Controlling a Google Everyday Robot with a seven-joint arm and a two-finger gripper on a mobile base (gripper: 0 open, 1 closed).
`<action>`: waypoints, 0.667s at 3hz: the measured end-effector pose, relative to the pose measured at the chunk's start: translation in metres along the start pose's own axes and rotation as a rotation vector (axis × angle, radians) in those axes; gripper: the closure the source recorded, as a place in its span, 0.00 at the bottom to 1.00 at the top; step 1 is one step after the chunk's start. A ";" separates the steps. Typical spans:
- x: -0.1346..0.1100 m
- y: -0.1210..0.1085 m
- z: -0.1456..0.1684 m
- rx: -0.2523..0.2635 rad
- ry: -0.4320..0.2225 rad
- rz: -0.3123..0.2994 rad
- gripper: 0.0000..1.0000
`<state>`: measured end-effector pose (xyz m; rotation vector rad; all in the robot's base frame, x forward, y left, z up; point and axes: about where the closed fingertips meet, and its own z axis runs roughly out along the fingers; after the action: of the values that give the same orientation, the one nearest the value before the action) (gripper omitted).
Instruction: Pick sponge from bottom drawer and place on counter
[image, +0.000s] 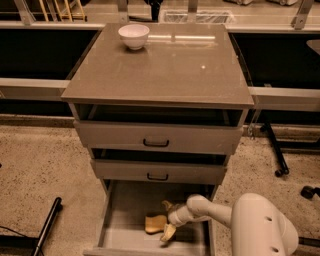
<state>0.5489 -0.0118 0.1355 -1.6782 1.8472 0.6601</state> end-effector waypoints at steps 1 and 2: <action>0.005 -0.006 0.013 -0.007 -0.017 -0.016 0.27; 0.008 -0.008 0.014 -0.005 -0.041 -0.018 0.50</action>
Offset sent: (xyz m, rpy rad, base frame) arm 0.0134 -0.0042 -0.0164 0.0638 -0.0276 0.0123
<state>0.5569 -0.0092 0.1199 -1.6704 1.8008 0.6869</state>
